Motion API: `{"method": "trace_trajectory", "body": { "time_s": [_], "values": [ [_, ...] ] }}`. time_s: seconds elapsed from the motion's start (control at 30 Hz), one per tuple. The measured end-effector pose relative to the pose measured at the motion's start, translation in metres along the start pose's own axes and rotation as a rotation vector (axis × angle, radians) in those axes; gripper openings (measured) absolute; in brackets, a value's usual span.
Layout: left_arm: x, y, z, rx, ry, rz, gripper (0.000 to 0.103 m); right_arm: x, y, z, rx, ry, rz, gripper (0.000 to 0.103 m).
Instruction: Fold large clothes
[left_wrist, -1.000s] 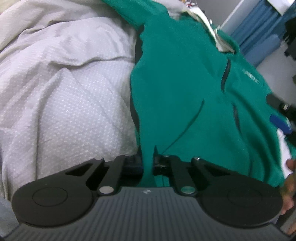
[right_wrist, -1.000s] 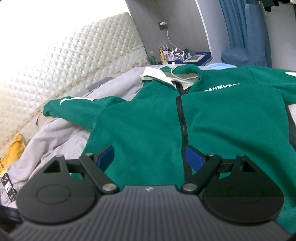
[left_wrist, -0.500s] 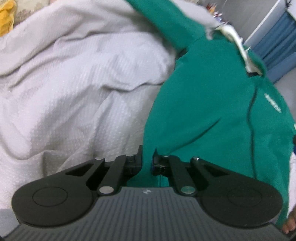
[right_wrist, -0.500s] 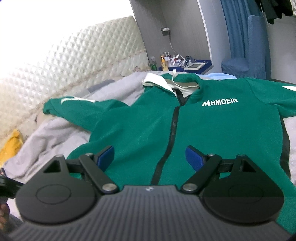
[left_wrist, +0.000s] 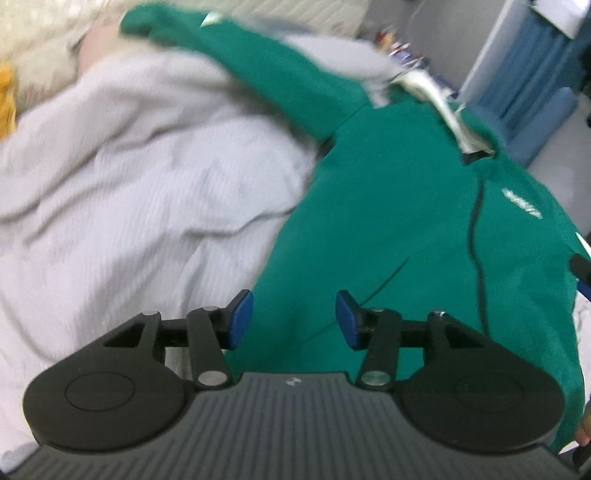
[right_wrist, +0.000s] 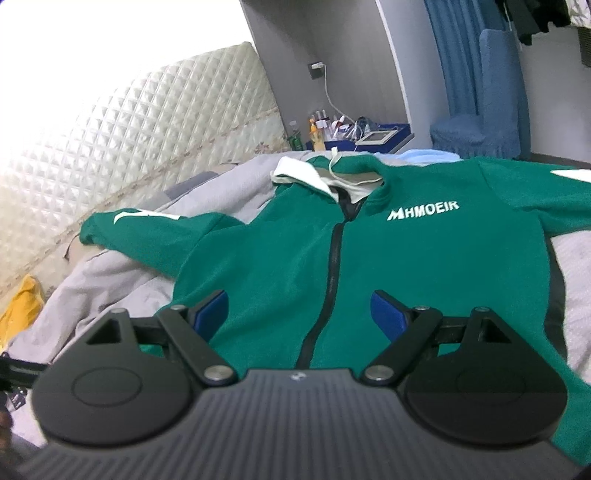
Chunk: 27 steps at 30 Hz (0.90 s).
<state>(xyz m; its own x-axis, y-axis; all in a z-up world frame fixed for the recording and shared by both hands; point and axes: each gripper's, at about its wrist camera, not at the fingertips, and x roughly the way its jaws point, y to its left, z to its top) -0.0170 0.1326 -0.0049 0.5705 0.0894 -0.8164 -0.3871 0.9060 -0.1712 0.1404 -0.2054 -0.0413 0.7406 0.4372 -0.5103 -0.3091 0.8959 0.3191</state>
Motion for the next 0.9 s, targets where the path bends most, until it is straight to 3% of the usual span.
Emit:
{"method": "trace_trajectory", "body": {
  "time_s": [0.33, 0.47, 0.67, 0.9],
  "values": [
    [-0.033, -0.086, 0.006, 0.212, -0.250, -0.114, 0.056, -0.033, -0.008, 0.004, -0.016, -0.072, -0.018, 0.086],
    [-0.034, -0.114, -0.002, 0.245, -0.281, -0.180, 0.056, -0.051, -0.012, -0.002, -0.014, -0.097, -0.032, 0.086],
    [-0.033, -0.138, -0.018, 0.320, -0.332, -0.215, 0.056, -0.064, -0.006, -0.018, -0.052, -0.102, -0.082, 0.086],
    [-0.025, -0.127, -0.026, 0.312, -0.342, -0.267, 0.056, -0.067, 0.005, -0.027, -0.104, -0.107, -0.141, 0.086]
  ]
}}
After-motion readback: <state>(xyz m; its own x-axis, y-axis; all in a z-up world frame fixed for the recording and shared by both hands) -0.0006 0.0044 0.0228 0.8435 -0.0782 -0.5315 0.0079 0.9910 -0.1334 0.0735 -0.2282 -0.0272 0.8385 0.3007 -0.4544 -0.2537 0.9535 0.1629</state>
